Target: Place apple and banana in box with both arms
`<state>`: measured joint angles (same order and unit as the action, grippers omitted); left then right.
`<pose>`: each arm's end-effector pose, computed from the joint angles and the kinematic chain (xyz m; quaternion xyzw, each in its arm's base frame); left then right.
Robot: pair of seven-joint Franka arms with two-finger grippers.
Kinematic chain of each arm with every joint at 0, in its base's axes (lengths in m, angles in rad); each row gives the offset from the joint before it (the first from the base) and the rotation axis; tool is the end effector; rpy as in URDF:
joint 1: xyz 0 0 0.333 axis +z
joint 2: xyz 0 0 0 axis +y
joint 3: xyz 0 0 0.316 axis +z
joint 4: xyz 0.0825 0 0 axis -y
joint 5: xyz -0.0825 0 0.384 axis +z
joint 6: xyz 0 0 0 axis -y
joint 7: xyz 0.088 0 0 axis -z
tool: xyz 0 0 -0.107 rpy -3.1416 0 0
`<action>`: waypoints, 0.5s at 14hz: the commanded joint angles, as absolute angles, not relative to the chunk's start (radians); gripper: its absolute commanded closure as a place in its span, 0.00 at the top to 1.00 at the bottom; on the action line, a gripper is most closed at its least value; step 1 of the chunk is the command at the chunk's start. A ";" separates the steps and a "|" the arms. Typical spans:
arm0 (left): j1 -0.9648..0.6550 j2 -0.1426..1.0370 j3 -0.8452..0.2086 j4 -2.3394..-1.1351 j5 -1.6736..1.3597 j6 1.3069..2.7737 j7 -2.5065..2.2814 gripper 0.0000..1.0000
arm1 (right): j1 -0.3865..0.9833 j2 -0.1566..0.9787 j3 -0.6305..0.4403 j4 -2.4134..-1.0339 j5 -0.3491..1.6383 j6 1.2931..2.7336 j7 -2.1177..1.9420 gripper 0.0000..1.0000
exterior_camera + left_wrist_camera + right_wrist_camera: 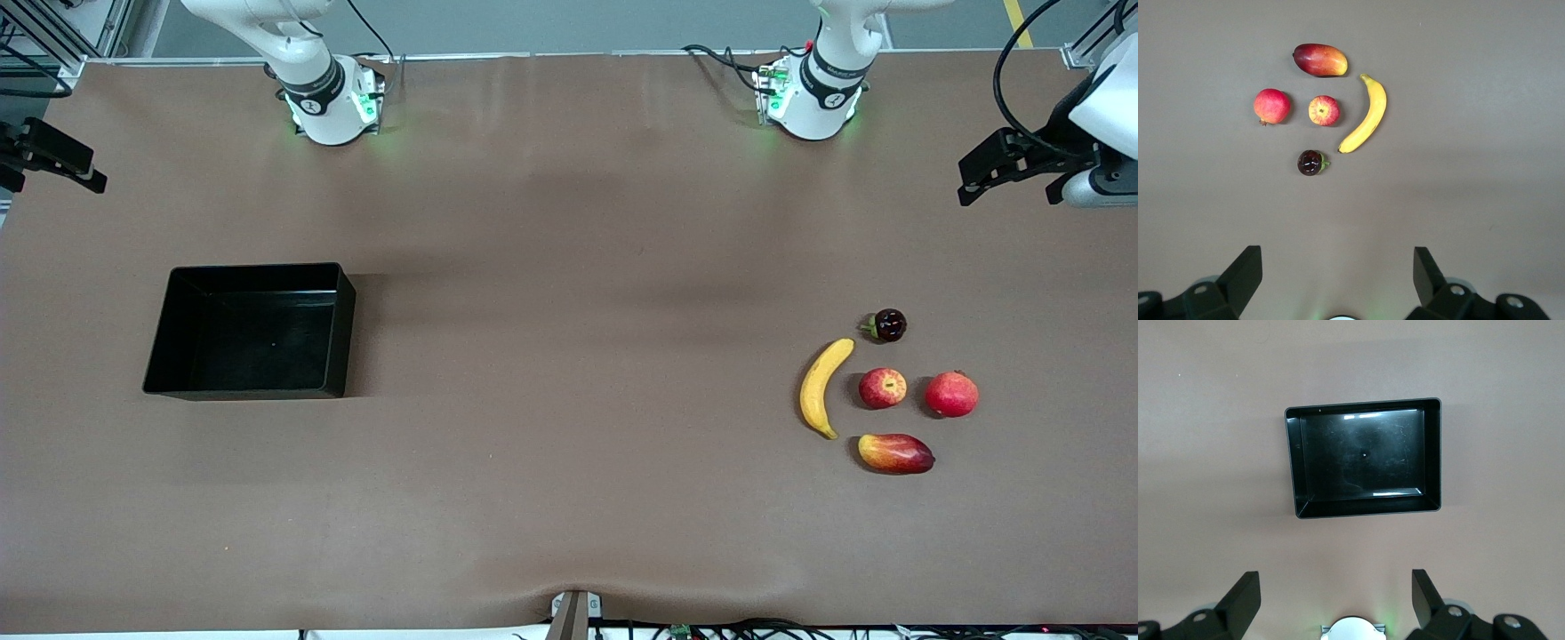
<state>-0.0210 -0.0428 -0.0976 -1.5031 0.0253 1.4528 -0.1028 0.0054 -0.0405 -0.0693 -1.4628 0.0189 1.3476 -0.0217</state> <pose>0.5252 -0.0610 0.6689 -0.9999 0.0064 0.0022 0.0150 0.5160 -0.0316 0.6772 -0.9991 0.0193 0.0369 0.0123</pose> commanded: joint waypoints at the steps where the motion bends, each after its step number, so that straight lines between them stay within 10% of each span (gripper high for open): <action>1: -0.014 -0.048 -0.097 -1.496 0.011 1.433 -0.091 1.00 | -0.012 -0.015 -0.060 -1.436 0.021 1.330 -0.032 1.00; 7: -0.025 -0.003 -0.097 -1.457 0.025 1.411 -0.100 1.00 | -0.035 0.061 -0.066 -1.434 0.000 1.331 -0.037 1.00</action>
